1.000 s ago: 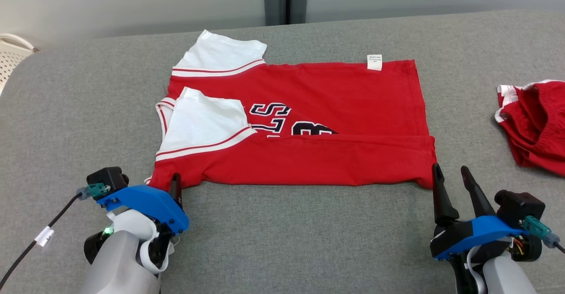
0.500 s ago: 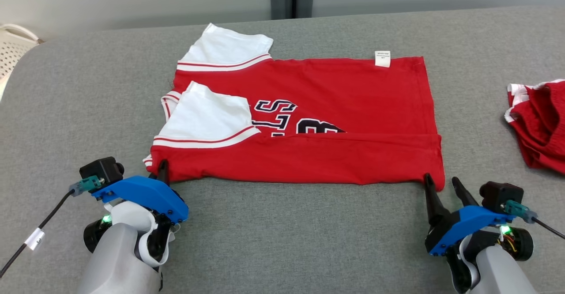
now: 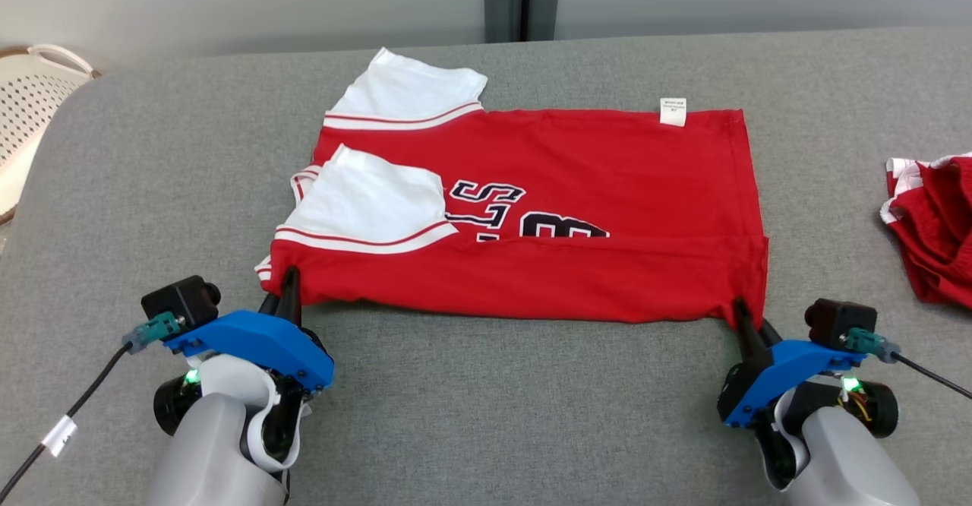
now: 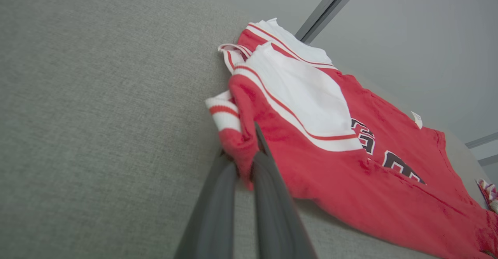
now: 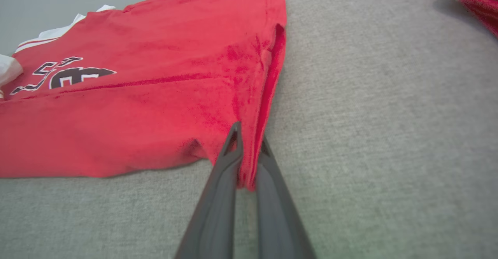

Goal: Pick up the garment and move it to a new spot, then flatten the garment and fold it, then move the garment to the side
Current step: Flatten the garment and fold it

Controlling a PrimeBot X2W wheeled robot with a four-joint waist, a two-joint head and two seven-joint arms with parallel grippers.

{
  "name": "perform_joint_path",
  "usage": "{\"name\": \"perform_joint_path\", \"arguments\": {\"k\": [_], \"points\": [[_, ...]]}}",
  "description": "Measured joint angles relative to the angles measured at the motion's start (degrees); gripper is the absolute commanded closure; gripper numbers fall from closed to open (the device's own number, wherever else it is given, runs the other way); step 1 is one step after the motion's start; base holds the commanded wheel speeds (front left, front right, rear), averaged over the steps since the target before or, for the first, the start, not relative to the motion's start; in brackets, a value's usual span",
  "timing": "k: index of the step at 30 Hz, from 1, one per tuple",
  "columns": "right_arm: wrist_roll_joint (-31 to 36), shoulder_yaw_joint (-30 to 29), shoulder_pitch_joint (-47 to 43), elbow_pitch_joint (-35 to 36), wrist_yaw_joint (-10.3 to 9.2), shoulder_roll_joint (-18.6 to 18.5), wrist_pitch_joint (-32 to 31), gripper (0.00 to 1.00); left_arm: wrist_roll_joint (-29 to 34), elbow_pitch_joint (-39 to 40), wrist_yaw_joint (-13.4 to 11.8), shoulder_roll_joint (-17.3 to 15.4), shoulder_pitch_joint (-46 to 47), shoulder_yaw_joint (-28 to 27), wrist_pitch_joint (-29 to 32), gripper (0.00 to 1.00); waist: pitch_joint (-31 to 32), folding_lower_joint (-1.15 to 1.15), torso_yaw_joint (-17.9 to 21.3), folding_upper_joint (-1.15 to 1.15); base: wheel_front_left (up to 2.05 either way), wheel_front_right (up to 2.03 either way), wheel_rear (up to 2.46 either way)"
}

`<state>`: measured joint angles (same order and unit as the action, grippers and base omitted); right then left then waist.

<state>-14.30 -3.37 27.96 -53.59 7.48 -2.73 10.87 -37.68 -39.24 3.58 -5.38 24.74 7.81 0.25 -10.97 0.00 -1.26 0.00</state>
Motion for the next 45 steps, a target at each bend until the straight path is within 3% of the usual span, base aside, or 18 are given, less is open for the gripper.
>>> {"name": "perform_joint_path", "arguments": {"k": [5,11,21,22,23,24,25,30,36,41,45], "points": [[4.22,-3.53,-0.48,3.10,0.01,-0.78,-0.75,1.00,-0.58,4.56,0.32,0.38,-3.48,0.42,-0.44,1.00,1.74,0.00,-0.14,0.00,0.00,0.00,0.00],[5.30,-4.32,-8.18,12.88,0.01,-1.96,-5.99,1.00,-1.89,13.22,-0.62,1.20,-12.99,1.94,0.36,1.00,3.82,0.00,-0.55,0.00,0.00,0.00,0.00],[2.80,-6.36,-25.76,31.89,0.01,-0.97,-15.38,1.00,-2.76,27.07,-5.65,1.68,-28.15,4.30,4.01,1.00,4.50,-0.01,-1.00,-0.01,0.00,0.00,0.00],[2.79,-6.76,-26.63,33.28,0.01,-0.80,-15.92,0.86,-2.76,27.89,-6.00,1.64,-28.76,4.30,4.28,0.90,4.49,-0.01,-0.93,-0.01,0.00,0.00,0.00],[2.67,-7.13,-27.35,34.52,0.01,-0.63,-16.36,0.67,-2.69,28.56,-6.39,1.52,-29.22,4.20,4.26,0.58,4.48,-0.01,-0.82,0.00,0.00,0.00,0.00],[2.61,-7.49,-27.85,35.46,0.01,-0.51,-16.63,0.20,-2.53,29.26,-6.77,1.32,-29.53,4.12,4.06,0.00,4.46,-0.01,-0.68,0.00,0.00,0.00,0.00],[2.61,-7.64,-28.35,36.44,0.02,-0.45,-17.15,0.00,-2.42,29.81,-6.97,1.04,-29.70,3.89,3.71,0.00,4.43,-0.01,-0.51,0.00,0.00,0.00,0.00],[2.67,-8.23,-29.56,39.61,0.00,-0.30,-18.37,0.00,-1.63,31.88,-7.90,-0.81,-30.43,2.69,3.37,0.00,3.77,0.00,0.57,0.00,0.00,0.00,0.00],[3.63,-8.77,-29.57,43.18,0.00,-0.23,-18.12,0.00,1.47,34.41,-8.26,-6.24,-27.46,2.45,6.06,0.00,2.10,-0.01,2.22,0.00,0.00,0.00,0.00],[4.10,-6.66,-26.96,46.84,0.00,-0.21,-17.51,0.00,4.91,34.94,-6.60,-12.26,-16.90,3.08,10.53,0.00,-0.75,0.00,4.23,0.00,0.00,0.00,0.00],[4.06,-3.59,-22.75,48.67,0.00,-0.18,-17.36,0.00,5.41,33.05,-3.19,-15.80,-6.50,4.36,16.37,0.00,-4.45,0.01,6.62,0.00,0.00,0.00,0.00]]}}
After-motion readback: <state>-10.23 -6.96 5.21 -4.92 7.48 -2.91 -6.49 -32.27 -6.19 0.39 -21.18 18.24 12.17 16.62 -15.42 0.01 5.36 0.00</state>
